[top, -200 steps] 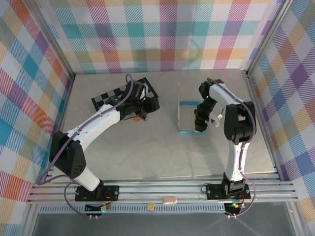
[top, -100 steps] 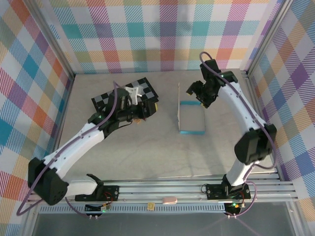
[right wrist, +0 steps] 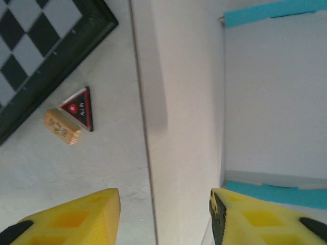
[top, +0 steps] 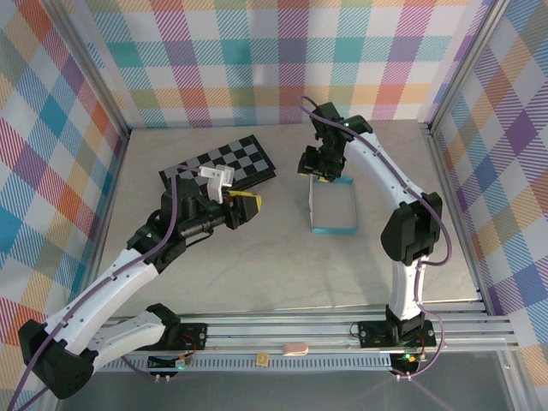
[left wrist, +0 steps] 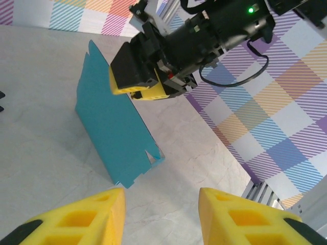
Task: Fold the paper box
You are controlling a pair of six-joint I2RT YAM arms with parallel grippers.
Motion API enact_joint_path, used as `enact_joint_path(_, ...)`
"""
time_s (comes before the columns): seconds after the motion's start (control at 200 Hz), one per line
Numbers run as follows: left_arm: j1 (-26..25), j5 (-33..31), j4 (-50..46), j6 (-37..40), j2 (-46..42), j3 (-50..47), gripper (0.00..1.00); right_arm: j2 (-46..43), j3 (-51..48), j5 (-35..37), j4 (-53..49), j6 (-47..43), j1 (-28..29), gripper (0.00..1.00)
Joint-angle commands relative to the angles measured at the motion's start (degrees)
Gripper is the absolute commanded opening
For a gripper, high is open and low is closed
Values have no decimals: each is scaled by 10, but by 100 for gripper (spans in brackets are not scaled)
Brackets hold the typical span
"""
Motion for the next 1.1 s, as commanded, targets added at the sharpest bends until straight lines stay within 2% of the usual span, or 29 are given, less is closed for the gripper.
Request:
enact_joint_path(0.0,-5,-10,-29,19,-13,11,41,14,47,10,-31,-7,1,42)
enact_joint_path(0.135,-5,-15,-33,13,-16,9,41,38,63,26,-37,14,1,28)
enact_joint_path(0.33,-5,-14,-49,16,-9,17,41,53,97,70,-52,89,1,0)
enact_joint_path(0.51,-5,-18,-62,18,0,23,41,70,170,154,-119,221,-1,0)
enact_joint_path(0.625,-5,-16,-64,15,6,22,41,72,209,202,-173,363,-3,0)
enact_joint_path(0.735,-5,-18,-71,11,8,20,41,74,231,208,-210,525,-9,0)
enact_joint_path(0.795,-5,-18,-74,12,7,20,41,88,255,194,-244,621,-13,0)
enact_joint_path(0.885,-6,-18,-74,12,0,20,41,119,293,114,-285,718,-33,0)
enact_joint_path(0.98,-6,-19,-101,12,-9,18,41,148,338,80,-320,781,-44,0)
enact_joint_path(1.095,-6,-19,-113,11,-18,13,41,157,335,62,-313,832,-48,0)
